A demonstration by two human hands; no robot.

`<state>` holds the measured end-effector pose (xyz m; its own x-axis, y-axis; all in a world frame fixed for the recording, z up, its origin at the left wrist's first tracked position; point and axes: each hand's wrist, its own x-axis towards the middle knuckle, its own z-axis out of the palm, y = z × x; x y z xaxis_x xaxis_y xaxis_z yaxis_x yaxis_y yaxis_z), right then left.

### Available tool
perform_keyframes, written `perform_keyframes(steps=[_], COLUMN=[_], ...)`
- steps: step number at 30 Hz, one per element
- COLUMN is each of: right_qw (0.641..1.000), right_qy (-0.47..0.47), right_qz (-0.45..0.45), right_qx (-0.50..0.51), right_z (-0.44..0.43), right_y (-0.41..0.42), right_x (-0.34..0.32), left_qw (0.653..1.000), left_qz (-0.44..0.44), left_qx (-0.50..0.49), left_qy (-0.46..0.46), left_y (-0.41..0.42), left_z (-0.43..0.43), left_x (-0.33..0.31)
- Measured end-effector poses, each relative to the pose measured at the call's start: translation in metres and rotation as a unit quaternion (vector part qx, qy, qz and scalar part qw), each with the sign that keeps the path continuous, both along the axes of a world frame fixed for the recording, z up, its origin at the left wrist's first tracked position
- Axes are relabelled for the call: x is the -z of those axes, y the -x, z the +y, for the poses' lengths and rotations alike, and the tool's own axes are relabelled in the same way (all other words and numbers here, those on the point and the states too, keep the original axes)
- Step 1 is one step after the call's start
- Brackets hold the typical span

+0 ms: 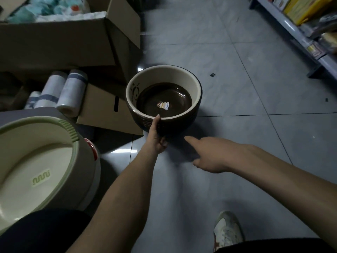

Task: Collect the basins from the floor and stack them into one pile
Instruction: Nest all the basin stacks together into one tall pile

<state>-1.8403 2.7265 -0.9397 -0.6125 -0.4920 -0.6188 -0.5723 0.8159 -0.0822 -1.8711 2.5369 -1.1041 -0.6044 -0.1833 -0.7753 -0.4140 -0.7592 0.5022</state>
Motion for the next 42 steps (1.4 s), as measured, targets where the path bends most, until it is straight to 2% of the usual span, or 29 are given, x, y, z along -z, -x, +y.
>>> perform_keyframes(steps=[8,16,19,21,22,24,26,27,29,33,39,42], right_qw=[0.999,0.987,0.984,0.969,0.950,0.880,0.822,0.812,0.796,0.723,0.601,0.566], right_qy=[0.001,0.060,0.049,0.097,0.147,0.253,0.277,0.267,0.264,0.307,0.382,0.414], right_qz=[0.048,0.019,0.010,-0.006,-0.018,-0.037,-0.050,-0.061,-0.095,-0.153,-0.234,-0.250], right_qx=[0.019,0.145,0.169,0.226,0.275,0.401,0.494,0.516,0.536,0.599,0.662,0.667], right_z=[0.015,0.041,0.054,0.059,0.060,0.058,0.057,0.057,0.059,0.058,0.052,0.051], right_y=[-0.019,-0.082,-0.105,-0.117,-0.125,-0.144,-0.161,-0.166,-0.171,-0.160,-0.136,-0.124], right_x=[-0.004,0.056,0.078,0.087,0.091,0.103,0.121,0.127,0.131,0.119,0.120,0.124], left_qw=[0.999,0.993,0.984,0.980,0.982,0.987,0.991,0.993,0.994,0.996,0.992,0.989], left_qz=[0.016,-0.020,-0.039,-0.045,-0.040,-0.030,-0.032,-0.039,-0.046,-0.026,0.007,0.010], left_qx=[0.028,0.116,0.174,0.189,0.181,0.153,0.121,0.100,0.065,0.030,0.065,0.095], left_qy=[-0.017,0.016,0.032,0.042,0.041,0.033,0.039,0.052,0.073,0.084,0.110,0.108], left_y=[-0.107,-0.244,-0.269,-0.276,-0.278,-0.281,-0.284,-0.285,-0.287,-0.282,-0.259,-0.243], left_z=[0.030,0.043,0.031,0.020,0.014,0.002,-0.013,-0.022,-0.038,-0.057,-0.074,-0.084], left_x=[0.015,0.008,0.003,-0.001,-0.002,-0.003,-0.002,0.001,0.004,0.001,0.002,0.008])
